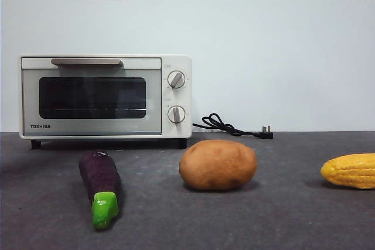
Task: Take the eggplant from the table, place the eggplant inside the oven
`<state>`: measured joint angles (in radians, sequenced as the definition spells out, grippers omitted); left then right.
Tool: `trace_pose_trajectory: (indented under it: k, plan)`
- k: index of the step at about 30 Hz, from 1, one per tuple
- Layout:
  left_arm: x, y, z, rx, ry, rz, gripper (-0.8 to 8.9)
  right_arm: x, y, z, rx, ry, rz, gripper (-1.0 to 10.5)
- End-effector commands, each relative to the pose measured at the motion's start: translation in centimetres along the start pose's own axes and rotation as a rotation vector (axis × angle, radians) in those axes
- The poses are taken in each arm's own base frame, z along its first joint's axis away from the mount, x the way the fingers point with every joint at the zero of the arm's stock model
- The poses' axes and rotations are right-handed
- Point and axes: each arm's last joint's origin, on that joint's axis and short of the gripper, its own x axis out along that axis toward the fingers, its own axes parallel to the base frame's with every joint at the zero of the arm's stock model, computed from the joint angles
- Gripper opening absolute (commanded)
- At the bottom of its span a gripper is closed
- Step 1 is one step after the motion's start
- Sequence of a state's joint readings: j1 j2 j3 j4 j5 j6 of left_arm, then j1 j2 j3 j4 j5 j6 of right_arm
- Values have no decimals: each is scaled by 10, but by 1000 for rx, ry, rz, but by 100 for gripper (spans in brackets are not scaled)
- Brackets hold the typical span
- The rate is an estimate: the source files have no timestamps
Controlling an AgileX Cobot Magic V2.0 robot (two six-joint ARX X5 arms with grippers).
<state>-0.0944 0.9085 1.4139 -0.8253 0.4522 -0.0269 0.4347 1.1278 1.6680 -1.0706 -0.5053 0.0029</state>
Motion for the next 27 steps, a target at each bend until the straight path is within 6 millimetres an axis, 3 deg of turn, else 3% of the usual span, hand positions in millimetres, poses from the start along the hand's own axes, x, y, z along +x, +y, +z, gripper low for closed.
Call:
trace_pose_trajectory:
  k: [1,11,19,24,27]
  plan:
    - [0,-1,1,15,-2,-3,-5,1,2,1,-16,-3,11,-3]
    - [0,0,1,14,0,-3,-5,1,2,1,-13,1,14,14]
    - [0,0,1,15,1,-3,-5,1,4,1,-15,4,61,523]
    - [3,1,0,24,16,-3,-5,1,4,0,-7,12,60,634]
    - [5,2,-1,19,28,-3,-5,1,4,-1,-3,21,61,635]
